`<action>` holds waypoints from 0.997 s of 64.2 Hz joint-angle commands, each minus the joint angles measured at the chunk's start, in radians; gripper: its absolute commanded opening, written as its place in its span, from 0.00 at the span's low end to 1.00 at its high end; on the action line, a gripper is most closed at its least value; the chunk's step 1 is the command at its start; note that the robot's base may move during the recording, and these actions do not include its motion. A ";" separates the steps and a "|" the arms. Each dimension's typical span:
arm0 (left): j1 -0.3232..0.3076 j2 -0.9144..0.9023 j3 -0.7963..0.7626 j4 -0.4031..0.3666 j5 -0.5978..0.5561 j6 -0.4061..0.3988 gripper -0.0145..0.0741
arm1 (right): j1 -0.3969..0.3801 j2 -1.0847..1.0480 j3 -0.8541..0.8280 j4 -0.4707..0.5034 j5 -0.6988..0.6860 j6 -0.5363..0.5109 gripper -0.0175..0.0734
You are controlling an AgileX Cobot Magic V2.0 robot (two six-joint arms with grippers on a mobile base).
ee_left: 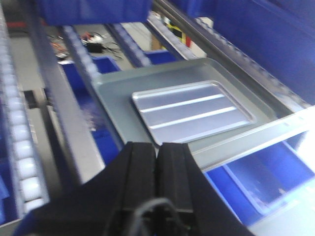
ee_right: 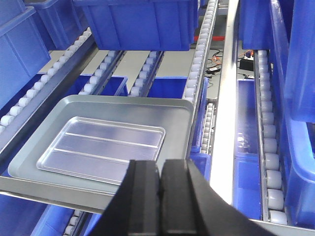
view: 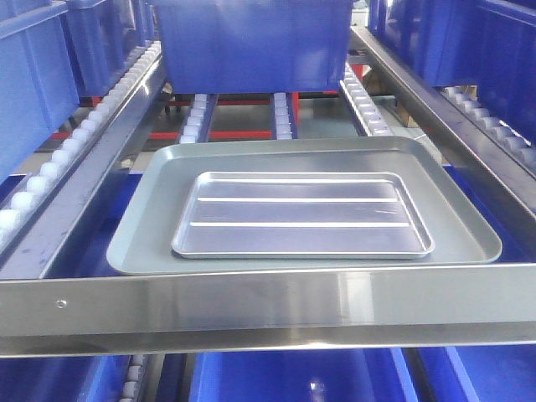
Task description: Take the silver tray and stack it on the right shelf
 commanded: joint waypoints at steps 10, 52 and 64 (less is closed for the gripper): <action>0.268 -0.115 0.162 -0.016 -0.261 0.016 0.06 | 0.000 0.014 -0.023 -0.020 -0.084 -0.007 0.25; 0.450 -0.113 0.417 -0.047 -0.639 0.016 0.06 | 0.000 0.014 -0.023 -0.020 -0.083 -0.007 0.25; 0.450 -0.113 0.417 -0.047 -0.639 0.016 0.06 | 0.000 0.014 -0.023 -0.020 -0.083 -0.007 0.25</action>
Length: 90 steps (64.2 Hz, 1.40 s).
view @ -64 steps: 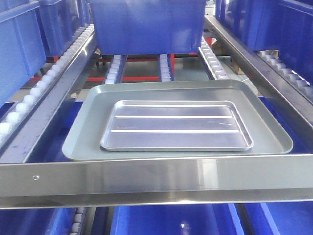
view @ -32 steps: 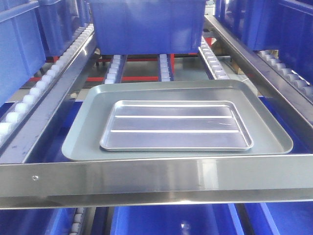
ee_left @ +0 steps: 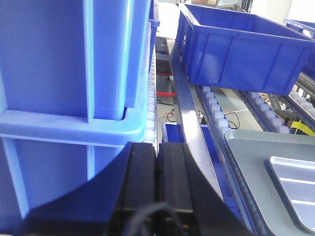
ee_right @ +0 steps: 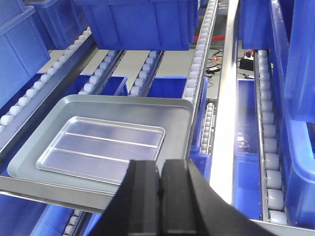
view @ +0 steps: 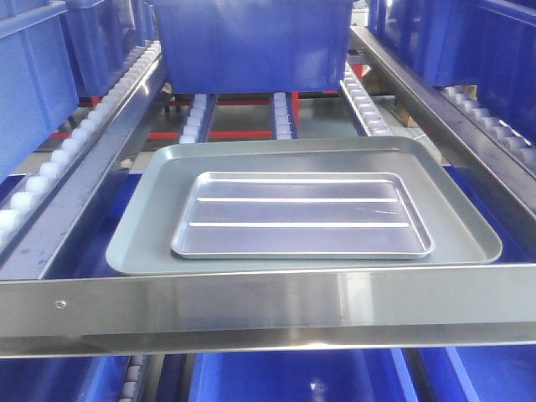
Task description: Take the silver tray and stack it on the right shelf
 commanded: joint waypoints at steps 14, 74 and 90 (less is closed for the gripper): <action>0.002 -0.016 0.018 -0.009 -0.092 0.002 0.06 | 0.000 0.014 -0.023 -0.020 -0.083 -0.005 0.25; 0.002 -0.016 0.018 -0.009 -0.092 0.002 0.06 | -0.477 -0.172 0.551 0.230 -0.676 -0.295 0.25; 0.002 -0.014 0.018 -0.009 -0.092 0.002 0.06 | -0.481 -0.172 0.551 0.252 -0.661 -0.289 0.25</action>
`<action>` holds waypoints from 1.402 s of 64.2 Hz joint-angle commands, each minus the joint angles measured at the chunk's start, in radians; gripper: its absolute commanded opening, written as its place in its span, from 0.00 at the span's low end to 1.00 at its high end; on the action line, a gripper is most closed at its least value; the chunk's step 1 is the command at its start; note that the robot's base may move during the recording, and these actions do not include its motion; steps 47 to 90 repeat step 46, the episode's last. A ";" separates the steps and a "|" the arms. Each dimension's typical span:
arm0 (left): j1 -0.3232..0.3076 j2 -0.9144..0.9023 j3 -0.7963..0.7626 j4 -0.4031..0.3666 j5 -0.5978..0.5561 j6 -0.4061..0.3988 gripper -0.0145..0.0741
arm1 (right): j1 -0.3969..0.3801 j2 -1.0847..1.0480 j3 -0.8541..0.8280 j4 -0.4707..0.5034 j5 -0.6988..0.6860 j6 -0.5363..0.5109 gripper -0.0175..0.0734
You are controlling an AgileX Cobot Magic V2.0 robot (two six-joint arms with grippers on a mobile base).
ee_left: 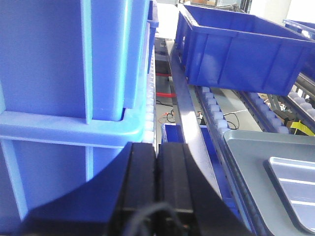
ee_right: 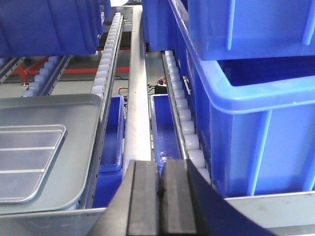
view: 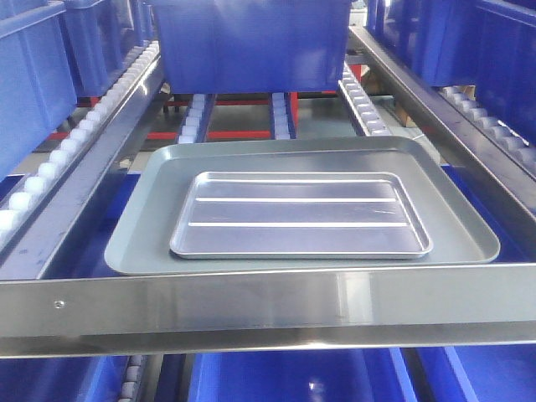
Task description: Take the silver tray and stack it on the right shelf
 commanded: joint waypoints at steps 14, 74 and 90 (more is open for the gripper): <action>0.002 -0.014 0.016 -0.009 -0.087 -0.001 0.06 | -0.005 -0.021 -0.018 0.007 -0.101 -0.001 0.25; 0.002 -0.014 0.016 -0.009 -0.087 -0.001 0.06 | -0.005 -0.021 -0.018 0.007 -0.101 -0.001 0.25; 0.002 -0.014 0.016 -0.009 -0.087 -0.001 0.06 | -0.005 -0.021 -0.018 0.007 -0.101 -0.001 0.25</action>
